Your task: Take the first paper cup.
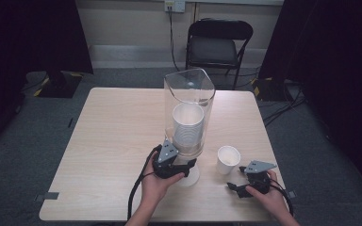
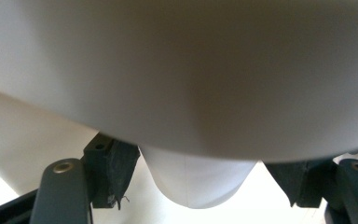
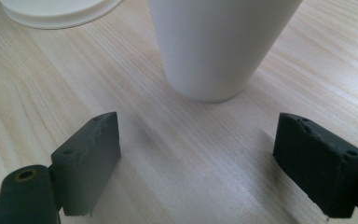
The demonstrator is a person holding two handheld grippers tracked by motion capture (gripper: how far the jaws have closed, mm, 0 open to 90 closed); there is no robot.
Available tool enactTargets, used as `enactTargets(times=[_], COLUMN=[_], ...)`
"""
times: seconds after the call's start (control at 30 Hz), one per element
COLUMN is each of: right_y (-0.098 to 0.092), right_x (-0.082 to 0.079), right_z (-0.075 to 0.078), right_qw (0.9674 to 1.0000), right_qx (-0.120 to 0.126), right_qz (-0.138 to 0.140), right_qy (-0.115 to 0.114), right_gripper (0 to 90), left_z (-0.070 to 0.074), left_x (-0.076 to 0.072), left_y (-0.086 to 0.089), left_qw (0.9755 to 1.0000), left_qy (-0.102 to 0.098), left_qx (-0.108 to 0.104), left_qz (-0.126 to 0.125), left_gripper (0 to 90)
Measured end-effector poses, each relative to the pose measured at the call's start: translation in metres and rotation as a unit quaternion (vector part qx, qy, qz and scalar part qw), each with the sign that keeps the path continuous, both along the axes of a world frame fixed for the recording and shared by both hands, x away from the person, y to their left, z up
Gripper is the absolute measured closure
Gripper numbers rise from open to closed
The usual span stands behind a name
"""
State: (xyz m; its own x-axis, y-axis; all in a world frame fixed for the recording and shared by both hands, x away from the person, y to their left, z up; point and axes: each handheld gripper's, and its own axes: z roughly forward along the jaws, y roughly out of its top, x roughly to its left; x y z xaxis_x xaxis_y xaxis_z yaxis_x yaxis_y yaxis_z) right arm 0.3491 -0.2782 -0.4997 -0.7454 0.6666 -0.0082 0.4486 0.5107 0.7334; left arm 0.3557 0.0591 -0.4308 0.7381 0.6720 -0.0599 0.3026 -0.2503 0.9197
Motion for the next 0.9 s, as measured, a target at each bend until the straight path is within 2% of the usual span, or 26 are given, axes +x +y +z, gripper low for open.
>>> enactTargets(times=[0.23,0.47,0.63,0.67,0.7,0.73,0.77,0.8,0.83,0.87,0.9], right_y=[0.0,0.0,0.0,0.0,0.0,0.0,0.0,0.0,0.0,-0.001,-0.001], right_x=[0.0,0.0,0.0,0.0,0.0,0.0,0.0,0.0,0.001,0.0,0.0], right_z=[0.0,0.0,0.0,0.0,0.0,0.0,0.0,0.0,0.0,0.0,0.0], right_qw=[1.0,1.0,1.0,1.0,1.0,1.0,1.0,1.0,1.0,1.0,1.0], right_qx=[0.0,0.0,0.0,0.0,0.0,0.0,0.001,0.001,0.002,0.0,0.0], right_qz=[0.0,0.0,0.0,0.0,0.0,0.0,0.003,0.003,0.005,0.005,0.005], right_qy=[0.0,0.001,0.002,0.002,0.001,0.002,0.0,0.0,0.001,0.001,0.001], right_gripper=[14.2,14.2,14.1,14.1,14.1,14.1,14.0,14.0,14.0,13.9,13.9], left_z=[-0.005,-0.007,-0.011,-0.011,-0.014,-0.024,-0.031,-0.049,-0.058,-0.056,-0.056], left_x=[0.002,0.001,-0.002,-0.002,-0.002,-0.003,-0.003,-0.005,-0.009,-0.014,-0.014], left_y=[0.0,-0.001,-0.002,-0.002,-0.001,-0.002,-0.002,0.0,0.004,0.006,0.006], left_qw=[0.9996,1.0,0.9998,0.9999,0.9997,0.997,0.9934,0.9919,0.9955,0.9966,0.9966], left_qy=[0.007,-0.004,-0.015,0.0,0.007,0.032,0.052,0.071,0.079,0.066,0.066], left_qx=[-0.027,-0.005,-0.01,-0.008,-0.018,0.068,0.102,0.105,0.046,0.044,0.044], left_qz=[0.001,0.004,0.013,0.014,0.012,0.016,0.009,0.005,0.023,0.021,0.021], left_gripper=[30.1,33.5,36.0,36.0,36.0,37.5,37.4,37.4,37.3,37.2,37.1])
